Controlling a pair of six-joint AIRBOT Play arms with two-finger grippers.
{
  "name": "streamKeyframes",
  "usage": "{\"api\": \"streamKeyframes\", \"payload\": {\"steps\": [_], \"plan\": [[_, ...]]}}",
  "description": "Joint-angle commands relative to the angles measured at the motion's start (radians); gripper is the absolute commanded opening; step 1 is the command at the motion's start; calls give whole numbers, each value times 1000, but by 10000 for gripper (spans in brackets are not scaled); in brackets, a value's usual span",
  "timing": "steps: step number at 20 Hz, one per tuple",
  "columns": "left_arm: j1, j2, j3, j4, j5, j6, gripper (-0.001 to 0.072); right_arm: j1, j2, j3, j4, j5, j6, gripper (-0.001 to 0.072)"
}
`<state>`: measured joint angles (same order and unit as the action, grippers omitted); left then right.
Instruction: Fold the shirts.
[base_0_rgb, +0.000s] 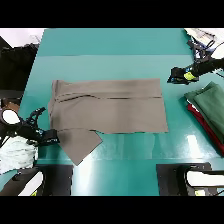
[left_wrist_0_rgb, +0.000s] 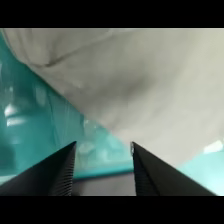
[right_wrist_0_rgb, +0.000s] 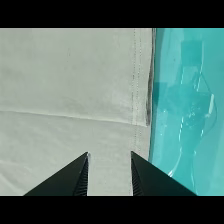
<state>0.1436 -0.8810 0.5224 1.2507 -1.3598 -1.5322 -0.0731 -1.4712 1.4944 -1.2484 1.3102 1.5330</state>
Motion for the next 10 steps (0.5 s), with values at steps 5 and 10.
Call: {"api": "streamKeyframes", "payload": {"steps": [5, 10], "plan": [[0, 12, -100, -77, 169, -41, 426, 0, 1, 0, 0, 9, -23, 314], [0, 13, -110, -78, 156, -42, 425, 0, 1, 0, 0, 10, -28, 314]]}}
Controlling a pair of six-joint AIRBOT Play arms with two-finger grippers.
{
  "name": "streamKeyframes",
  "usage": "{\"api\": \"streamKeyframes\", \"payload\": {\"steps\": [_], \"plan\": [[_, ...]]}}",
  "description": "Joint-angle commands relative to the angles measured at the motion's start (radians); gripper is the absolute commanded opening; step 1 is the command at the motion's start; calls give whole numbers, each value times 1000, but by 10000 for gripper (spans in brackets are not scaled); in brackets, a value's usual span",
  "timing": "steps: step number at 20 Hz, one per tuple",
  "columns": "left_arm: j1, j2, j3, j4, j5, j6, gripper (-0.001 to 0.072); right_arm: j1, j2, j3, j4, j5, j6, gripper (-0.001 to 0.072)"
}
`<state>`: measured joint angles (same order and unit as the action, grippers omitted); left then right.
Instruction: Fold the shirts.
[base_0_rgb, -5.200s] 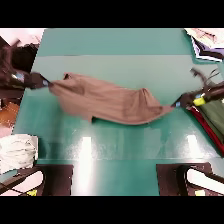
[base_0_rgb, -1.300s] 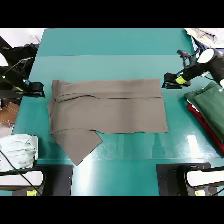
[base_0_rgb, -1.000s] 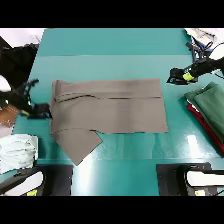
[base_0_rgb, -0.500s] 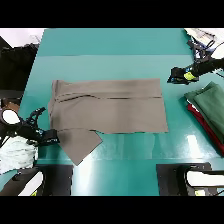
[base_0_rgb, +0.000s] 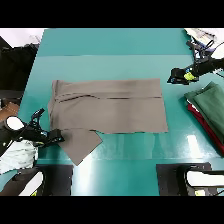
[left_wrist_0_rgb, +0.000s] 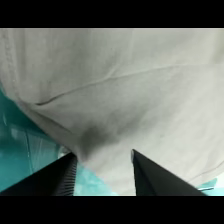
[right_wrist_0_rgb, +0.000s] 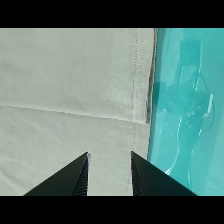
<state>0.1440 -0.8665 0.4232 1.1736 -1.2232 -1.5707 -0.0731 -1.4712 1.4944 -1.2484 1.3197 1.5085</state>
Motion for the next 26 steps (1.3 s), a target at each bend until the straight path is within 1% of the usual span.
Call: {"api": "streamKeyframes", "payload": {"steps": [1, 2, 3, 4, 6, 8, 11, 12, 13, 14, 17, 18, 19, 22, 23, 26], "plan": [[-1, -2, -11, -8, 24, -12, 425, 0, 1, 0, 0, 3, -3, 314], [-1, -2, -10, -23, 24, -23, 422, -1, 1, 0, 0, 10, -11, 314], [-1, -2, -10, -31, 23, -21, 246, -1, 2, 0, -1, 20, -19, 314], [-1, -2, -5, -31, 19, -16, 32, -4, 3, 0, -1, 38, -27, 314], [-1, -2, 15, -30, 16, -11, 26, -25, 11, -4, -1, 85, -39, 314], [-1, -2, 53, -30, -11, 9, 27, -54, 51, -65, 0, 124, -59, 314], [-1, -1, 118, -27, -47, 49, 26, -135, 146, -282, 1, 147, -106, 316], [-1, -1, 135, -29, -53, 61, 26, -165, 174, -362, 2, 147, -125, 387], [-1, -1, 145, -30, -52, 60, 27, -192, 196, -436, 5, 145, -145, 520], [-1, -1, 150, -31, -48, 60, 26, -219, 211, -511, 34, 141, -169, 536], [-1, -1, 149, -30, -43, 61, 27, -266, 219, -671, 136, 94, -222, 516], [-1, -1, 149, -30, -44, 61, 27, -264, 219, -708, 142, 67, -228, 477], [-1, -1, 149, -30, -45, 64, 27, -255, 219, -736, 154, 48, -232, 475], [-1, -1, 149, -31, -52, 80, 27, -213, 219, -781, 157, 16, -234, 475], [-1, -1, 149, -31, -52, 80, 27, -198, 219, -786, 157, 7, -234, 445], [-1, -1, 149, -31, -52, 80, 27, -175, 219, -785, 157, 6, -234, 423]]}}
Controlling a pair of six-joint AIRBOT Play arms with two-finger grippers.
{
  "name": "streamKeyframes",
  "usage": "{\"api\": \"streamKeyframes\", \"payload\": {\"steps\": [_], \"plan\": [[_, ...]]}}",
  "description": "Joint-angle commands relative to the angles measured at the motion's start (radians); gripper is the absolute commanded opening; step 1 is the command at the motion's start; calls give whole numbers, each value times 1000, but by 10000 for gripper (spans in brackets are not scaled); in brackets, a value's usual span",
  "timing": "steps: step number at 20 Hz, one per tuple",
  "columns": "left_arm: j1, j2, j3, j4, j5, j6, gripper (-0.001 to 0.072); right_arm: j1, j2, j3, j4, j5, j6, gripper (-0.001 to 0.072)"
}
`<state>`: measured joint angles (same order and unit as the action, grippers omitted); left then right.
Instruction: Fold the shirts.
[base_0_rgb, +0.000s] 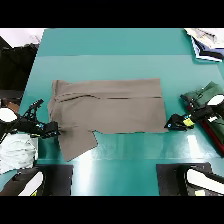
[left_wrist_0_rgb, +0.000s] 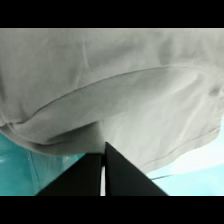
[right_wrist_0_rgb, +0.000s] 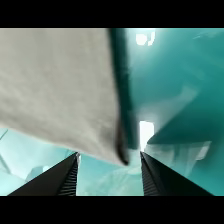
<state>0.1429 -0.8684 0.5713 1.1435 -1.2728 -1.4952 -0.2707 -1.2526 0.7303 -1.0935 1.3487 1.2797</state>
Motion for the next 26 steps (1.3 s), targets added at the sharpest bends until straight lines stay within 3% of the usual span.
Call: {"api": "streamKeyframes", "payload": {"steps": [1, 3, 4, 5, 6, 10, 12, 17, 21, 26], "plan": [[0, 1, 1, 0, -2, 4, 27, 29, 0, -21, 1, -21, -5, 423], [0, 1, 1, 0, -2, 4, 27, 40, 0, -21, 0, -21, -5, 293], [0, 1, 1, 0, -3, 4, 27, 40, 0, -21, 2, -21, -5, 283], [0, 1, 1, 0, -3, 5, 27, 40, 1, -21, -1, -21, -6, 192], [0, 1, 1, -2, -5, 11, 27, 40, 1, -21, -2, -17, -11, 29], [0, 2, 11, -2, -104, 37, 26, 11, 88, -20, -80, 16, -25, 12], [0, 14, 23, -18, -169, 37, 26, -42, 176, -21, -158, 102, -21, 12], [0, 158, 27, -223, -208, 40, 26, -211, 374, -20, -206, 158, -9, 11], [0, 174, 98, -245, -122, 49, 26, -206, 427, -20, -102, 80, -6, 11], [0, 139, 187, -232, 130, 79, 26, -71, 372, 26, -51, -127, 69, 11]]}}
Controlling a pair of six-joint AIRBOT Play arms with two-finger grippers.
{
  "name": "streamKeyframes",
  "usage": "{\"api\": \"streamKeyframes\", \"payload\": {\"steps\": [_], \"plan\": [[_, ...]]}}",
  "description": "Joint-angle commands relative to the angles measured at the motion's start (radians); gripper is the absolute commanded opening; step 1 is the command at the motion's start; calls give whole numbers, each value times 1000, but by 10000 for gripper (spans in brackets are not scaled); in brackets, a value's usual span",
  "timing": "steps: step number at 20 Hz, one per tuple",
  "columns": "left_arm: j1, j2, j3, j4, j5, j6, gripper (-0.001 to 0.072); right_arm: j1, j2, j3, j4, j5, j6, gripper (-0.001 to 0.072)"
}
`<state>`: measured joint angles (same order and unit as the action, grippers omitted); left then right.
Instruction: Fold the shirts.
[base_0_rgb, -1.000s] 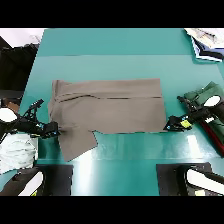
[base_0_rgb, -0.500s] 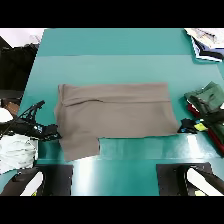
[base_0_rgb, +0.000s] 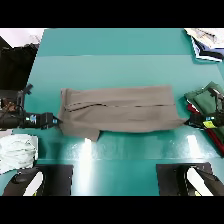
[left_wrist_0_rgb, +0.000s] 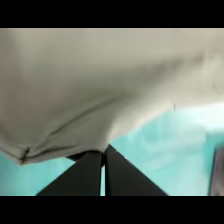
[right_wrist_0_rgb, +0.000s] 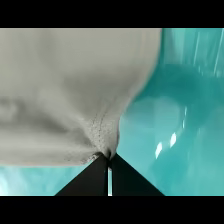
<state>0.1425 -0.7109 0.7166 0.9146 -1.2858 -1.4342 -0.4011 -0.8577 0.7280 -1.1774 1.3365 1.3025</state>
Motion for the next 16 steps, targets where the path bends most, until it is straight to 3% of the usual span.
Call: {"api": "streamKeyframes", "payload": {"steps": [1, 4, 10, 16], "plan": [[1, -46, 51, -7, 157, 38, 26, 90, -51, 56, 33, -132, 51, 11], [1, -154, 80, -9, 196, 86, 26, 180, -173, 175, 29, -183, 69, 11], [1, -364, 180, -10, 422, 138, 26, 231, -423, 390, 23, -246, 131, 11], [1, -594, 343, -97, 441, 258, 27, 231, -598, 514, 31, -234, 148, 13]]}}
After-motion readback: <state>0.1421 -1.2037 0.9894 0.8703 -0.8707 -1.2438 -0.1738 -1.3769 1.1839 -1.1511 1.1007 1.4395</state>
